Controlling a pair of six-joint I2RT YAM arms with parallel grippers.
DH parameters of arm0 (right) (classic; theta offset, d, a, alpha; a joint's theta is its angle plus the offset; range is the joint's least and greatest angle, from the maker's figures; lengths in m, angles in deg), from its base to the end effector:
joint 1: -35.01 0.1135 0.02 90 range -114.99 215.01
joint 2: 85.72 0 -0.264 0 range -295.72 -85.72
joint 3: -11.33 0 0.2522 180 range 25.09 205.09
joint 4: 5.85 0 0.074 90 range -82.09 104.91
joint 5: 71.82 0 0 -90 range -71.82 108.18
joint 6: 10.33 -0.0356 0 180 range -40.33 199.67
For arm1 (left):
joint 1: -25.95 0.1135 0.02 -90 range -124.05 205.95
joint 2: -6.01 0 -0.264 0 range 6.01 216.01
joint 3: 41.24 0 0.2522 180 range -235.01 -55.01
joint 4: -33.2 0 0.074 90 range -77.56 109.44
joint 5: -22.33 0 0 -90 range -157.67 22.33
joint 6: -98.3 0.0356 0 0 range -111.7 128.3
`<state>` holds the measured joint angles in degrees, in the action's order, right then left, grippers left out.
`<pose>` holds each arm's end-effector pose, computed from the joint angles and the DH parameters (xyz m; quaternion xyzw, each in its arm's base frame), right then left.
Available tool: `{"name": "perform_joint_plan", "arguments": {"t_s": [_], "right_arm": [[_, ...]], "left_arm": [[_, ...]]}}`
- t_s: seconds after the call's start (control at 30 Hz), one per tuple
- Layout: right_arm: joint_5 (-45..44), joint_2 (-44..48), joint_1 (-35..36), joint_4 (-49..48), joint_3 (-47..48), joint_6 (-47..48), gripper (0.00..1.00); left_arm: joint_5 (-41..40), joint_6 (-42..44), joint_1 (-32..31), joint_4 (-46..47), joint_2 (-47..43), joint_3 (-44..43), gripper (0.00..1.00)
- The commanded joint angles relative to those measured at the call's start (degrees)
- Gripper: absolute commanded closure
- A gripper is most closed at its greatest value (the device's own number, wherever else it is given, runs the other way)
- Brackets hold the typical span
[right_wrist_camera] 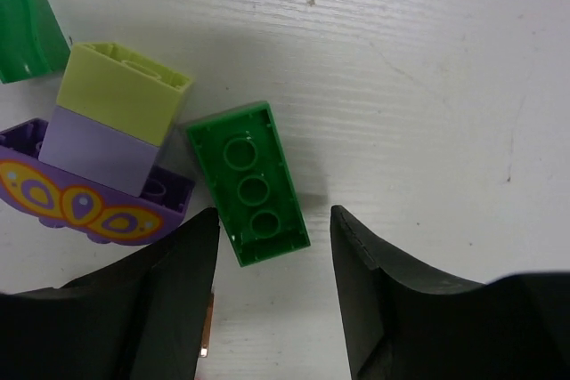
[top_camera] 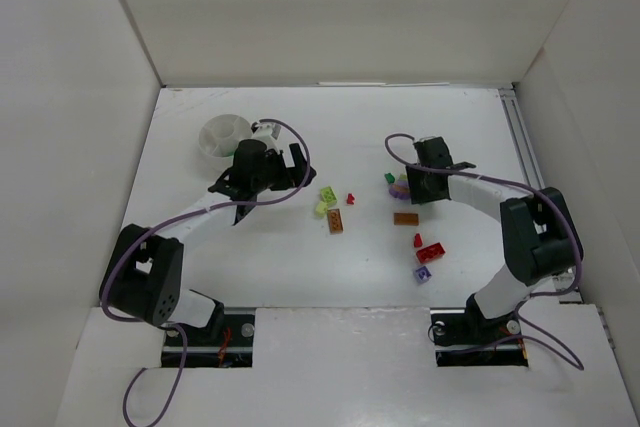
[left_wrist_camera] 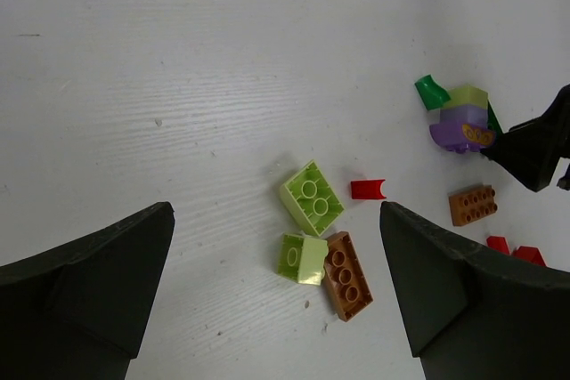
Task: Sort the legos into containers by color
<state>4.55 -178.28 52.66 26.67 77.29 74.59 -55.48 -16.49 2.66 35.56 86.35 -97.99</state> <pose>0.3008 0.0869 0.1711 -0.0734 0.9548 -0.0600 0.2817 0.2801 -0.1288 0.2334 0.0492 0.8213 -0.3088 0.4772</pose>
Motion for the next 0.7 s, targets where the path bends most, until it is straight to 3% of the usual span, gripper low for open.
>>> {"name": "perform_joint_plan", "arguments": {"t_s": [0.0, 0.13, 0.23, 0.4, 0.57, 0.67], "right_arm": [[4.22, -1.23, -0.34, -1.63, 2.99, 2.62, 0.42], [5.63, -1.23, -0.86, -1.63, 2.99, 4.02, 0.44], [8.60, -1.23, -0.86, -1.63, 3.52, 5.42, 0.53], [10.90, -1.75, -2.00, -2.24, 3.52, 6.75, 0.79], [10.82, 1.14, -2.53, -2.86, 2.29, 7.28, 0.86], [10.29, 7.98, -1.92, -5.14, 0.01, 8.06, 0.88]], "left_arm": [[0.56, 0.98, 0.00, 2.16, -2.29, 0.53, 0.00], [0.56, 0.98, 0.00, 1.63, -2.29, -0.52, 0.00], [0.56, 1.51, 0.00, 1.63, -2.29, -0.52, 0.00], [0.03, 2.03, 0.00, 1.02, -2.81, -0.52, 0.00], [3.71, 3.17, 0.00, 1.02, -3.34, -1.05, 0.00], [9.40, 3.70, 0.00, 2.59, -3.34, -1.67, 0.00]]}}
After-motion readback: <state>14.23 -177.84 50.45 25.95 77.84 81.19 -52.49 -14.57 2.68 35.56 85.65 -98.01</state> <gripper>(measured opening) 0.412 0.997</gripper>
